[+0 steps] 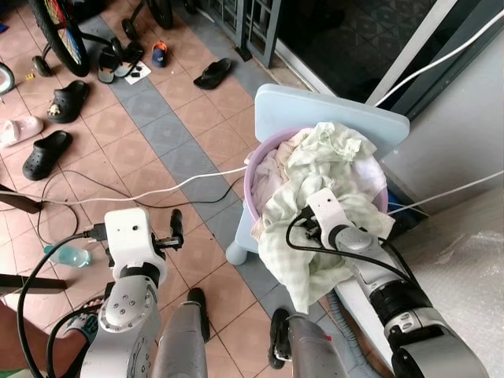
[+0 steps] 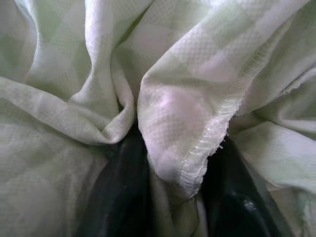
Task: Clothes washing
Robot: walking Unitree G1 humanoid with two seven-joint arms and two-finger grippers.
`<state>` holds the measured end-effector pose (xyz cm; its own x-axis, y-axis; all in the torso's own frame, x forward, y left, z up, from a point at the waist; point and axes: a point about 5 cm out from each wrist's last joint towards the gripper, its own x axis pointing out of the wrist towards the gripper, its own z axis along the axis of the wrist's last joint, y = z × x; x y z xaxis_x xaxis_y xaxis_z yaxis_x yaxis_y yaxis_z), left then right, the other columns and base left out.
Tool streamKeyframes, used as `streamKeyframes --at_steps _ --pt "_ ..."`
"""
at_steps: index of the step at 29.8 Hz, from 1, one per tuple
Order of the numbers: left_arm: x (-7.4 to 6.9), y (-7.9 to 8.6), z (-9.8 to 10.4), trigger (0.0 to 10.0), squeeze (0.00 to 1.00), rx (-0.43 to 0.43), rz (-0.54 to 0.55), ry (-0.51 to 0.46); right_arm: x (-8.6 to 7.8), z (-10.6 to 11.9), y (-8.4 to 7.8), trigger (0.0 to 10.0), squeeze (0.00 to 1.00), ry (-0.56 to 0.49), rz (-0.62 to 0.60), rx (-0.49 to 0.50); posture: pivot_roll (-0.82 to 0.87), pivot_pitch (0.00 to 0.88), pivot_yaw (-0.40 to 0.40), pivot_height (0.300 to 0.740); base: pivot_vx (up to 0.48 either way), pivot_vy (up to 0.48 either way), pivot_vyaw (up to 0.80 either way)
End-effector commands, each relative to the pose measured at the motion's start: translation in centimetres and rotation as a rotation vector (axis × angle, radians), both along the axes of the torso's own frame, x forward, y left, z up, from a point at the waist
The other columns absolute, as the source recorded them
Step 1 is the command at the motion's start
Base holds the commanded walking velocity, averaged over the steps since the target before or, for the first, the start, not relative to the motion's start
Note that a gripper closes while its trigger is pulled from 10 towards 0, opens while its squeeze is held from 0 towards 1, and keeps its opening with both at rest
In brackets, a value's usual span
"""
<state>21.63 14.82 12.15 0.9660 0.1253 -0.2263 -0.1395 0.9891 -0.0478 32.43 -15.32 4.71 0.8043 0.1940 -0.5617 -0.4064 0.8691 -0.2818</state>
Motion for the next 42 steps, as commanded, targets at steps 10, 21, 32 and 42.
streamKeyframes --at_steps 10,21,32,42 --pt "0.2 -0.8 -0.7 10.0 0.0 -0.038 0.001 0.044 -0.8 -1.6 -0.7 0.0 0.0 0.086 -0.016 0.03 0.12 0.328 -0.084 0.74 0.0 0.0 0.0" --pt "1.7 -0.9 -0.8 10.0 0.0 -0.012 -0.037 0.044 -0.1 -0.9 -1.0 0.0 0.0 0.008 -0.074 0.079 0.09 0.275 -0.048 0.74 0.0 0.0 0.0" --pt "3.6 -2.4 -2.0 10.0 0.0 -0.05 -0.147 0.037 0.7 4.7 0.8 0.0 0.0 -0.344 -0.065 0.26 0.04 0.079 0.011 0.74 0.0 0.0 0.0" --pt "6.4 -3.7 -1.3 10.0 0.0 -0.012 -0.228 -0.031 -1.5 12.5 4.5 0.0 0.0 -0.681 -0.108 0.554 -0.01 0.006 0.088 0.74 0.0 0.0 0.0"
